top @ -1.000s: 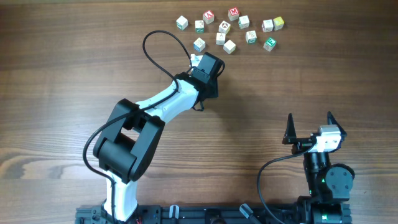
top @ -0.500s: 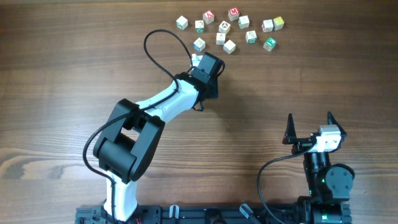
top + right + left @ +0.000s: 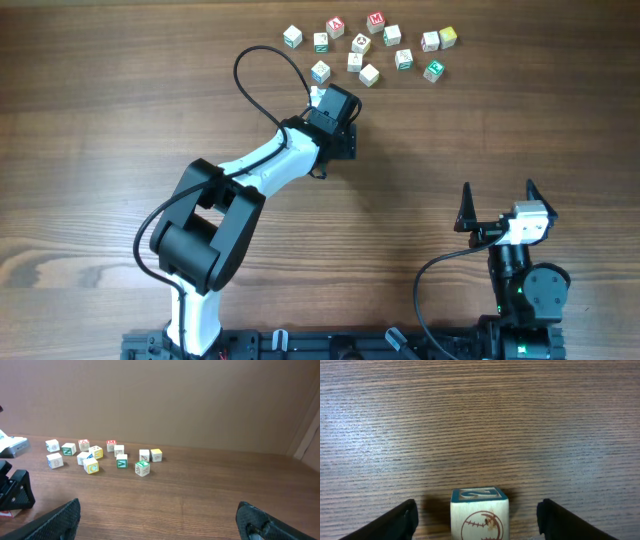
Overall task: Form a horizontal line
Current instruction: 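Lower the block onto the table below the cluster and open the left gripper, then retract the left arm back toward the front of the table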
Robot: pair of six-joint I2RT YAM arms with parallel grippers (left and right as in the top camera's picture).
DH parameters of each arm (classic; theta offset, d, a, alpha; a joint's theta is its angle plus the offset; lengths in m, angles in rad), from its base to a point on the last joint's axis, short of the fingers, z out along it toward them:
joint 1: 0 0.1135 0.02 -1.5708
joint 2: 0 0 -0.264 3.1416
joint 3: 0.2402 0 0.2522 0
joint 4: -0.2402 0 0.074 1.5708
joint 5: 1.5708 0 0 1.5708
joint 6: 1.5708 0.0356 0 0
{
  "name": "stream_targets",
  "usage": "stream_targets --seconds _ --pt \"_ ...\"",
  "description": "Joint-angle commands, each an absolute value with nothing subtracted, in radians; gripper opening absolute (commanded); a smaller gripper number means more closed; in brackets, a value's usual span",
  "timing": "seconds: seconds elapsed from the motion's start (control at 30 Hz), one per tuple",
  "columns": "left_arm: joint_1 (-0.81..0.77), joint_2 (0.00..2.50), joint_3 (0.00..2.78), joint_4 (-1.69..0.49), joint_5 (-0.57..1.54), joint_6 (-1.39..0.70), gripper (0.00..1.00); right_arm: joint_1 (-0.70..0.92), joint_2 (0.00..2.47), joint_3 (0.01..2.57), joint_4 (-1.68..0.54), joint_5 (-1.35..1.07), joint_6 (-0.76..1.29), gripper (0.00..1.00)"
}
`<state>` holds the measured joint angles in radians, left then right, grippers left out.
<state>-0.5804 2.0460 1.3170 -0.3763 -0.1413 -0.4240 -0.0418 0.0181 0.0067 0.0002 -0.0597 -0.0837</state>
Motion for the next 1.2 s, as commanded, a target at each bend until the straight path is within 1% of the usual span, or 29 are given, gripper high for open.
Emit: stream_targets --seconds 0.0,0.07,0.27,0.4,0.6,0.73,0.87,1.17 --pt "-0.576 2.065 1.307 -0.374 -0.144 -0.422 0.98 -0.036 0.009 0.005 0.002 -0.069 -0.078 1.00" --pt "-0.576 2.065 1.307 -0.374 -0.143 -0.423 1.00 -0.037 0.009 0.005 0.002 -0.069 -0.078 1.00" --pt "-0.577 2.019 1.307 -0.393 -0.143 -0.422 1.00 -0.037 0.009 0.005 0.002 -0.069 -0.078 1.00" --pt "-0.578 1.937 1.307 -0.425 -0.144 -0.422 1.00 -0.037 0.009 0.005 0.002 -0.069 -0.078 1.00" --pt "-0.577 1.747 1.307 -0.539 -0.158 -0.421 1.00 -0.037 0.009 0.005 0.002 -0.069 -0.078 1.00" --pt "-0.577 1.615 1.307 -0.654 -0.221 -0.422 1.00 -0.037 0.009 0.005 0.002 -0.069 -0.078 1.00" --pt "-0.577 1.488 1.307 -0.815 -0.294 -0.422 1.00 -0.036 0.009 0.005 0.002 -0.069 -0.078 1.00" --pt "-0.577 1.269 1.307 -1.176 -0.313 -0.422 1.00 -0.037 0.009 0.005 0.002 -0.069 -0.078 1.00"
